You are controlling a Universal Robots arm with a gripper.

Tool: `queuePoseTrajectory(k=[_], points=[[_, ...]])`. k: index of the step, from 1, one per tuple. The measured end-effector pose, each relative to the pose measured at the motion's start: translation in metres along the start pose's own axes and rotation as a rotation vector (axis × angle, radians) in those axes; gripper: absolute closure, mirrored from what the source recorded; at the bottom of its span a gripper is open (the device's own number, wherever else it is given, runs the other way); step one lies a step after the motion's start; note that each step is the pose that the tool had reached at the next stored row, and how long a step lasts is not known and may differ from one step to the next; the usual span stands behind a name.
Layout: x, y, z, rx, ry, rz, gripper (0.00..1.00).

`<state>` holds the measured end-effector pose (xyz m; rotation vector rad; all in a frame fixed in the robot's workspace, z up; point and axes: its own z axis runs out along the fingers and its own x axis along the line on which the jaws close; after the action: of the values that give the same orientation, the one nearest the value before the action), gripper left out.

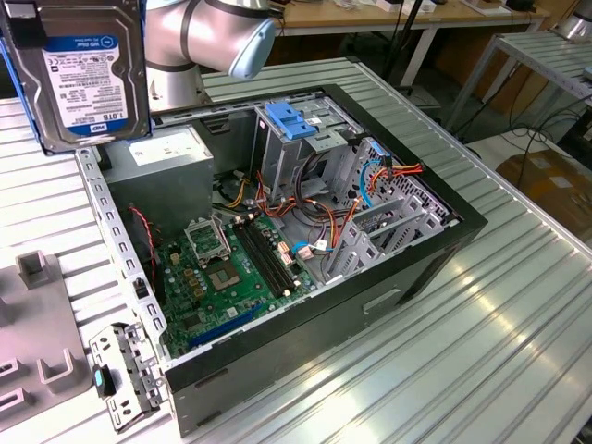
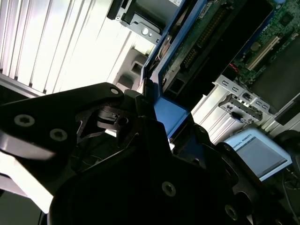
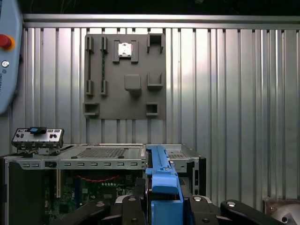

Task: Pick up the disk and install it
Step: 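Pick up the disk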

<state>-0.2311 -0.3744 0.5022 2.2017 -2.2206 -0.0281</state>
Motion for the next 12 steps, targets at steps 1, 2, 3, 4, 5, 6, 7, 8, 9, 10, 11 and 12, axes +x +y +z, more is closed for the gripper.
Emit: queuePoseTrajectory(k=[1, 2, 3, 4, 5, 6, 7, 8, 9, 10, 11, 12], points=[[0.0, -0.0016, 0.0, 0.0, 0.0, 0.0, 0.63], [0.0, -0.0041, -0.0001, -0.0001, 0.0001, 0.0, 0.63], [-0.0001, -0.0059, -0.0001, -0.0001, 0.0001, 0.0, 0.63], [-0.0001, -0.0084, -0.0002, -0.0001, 0.0001, 0.0, 0.63], [-0.0001, -0.0112, -0.0002, 0.0, 0.0, 0.0, 0.63], [-0.0001, -0.013, -0.0002, 0.0, 0.0001, 0.0, 0.63], [-0.0001, -0.0147, -0.0002, -0.0001, 0.0, 0.0, 0.63], [-0.0001, -0.0173, -0.0002, 0.0, 0.0, 0.0, 0.63], [-0.0002, -0.0191, -0.0003, -0.0001, 0.0, 0.0, 0.63], [-0.0002, -0.0226, -0.0004, -0.0001, 0.0, 0.0, 0.63], [-0.0002, -0.0248, -0.0004, -0.0001, 0.0, 0.0, 0.63], [-0.0002, -0.0268, -0.0004, 0.0, 0.0, 0.0, 0.63]])
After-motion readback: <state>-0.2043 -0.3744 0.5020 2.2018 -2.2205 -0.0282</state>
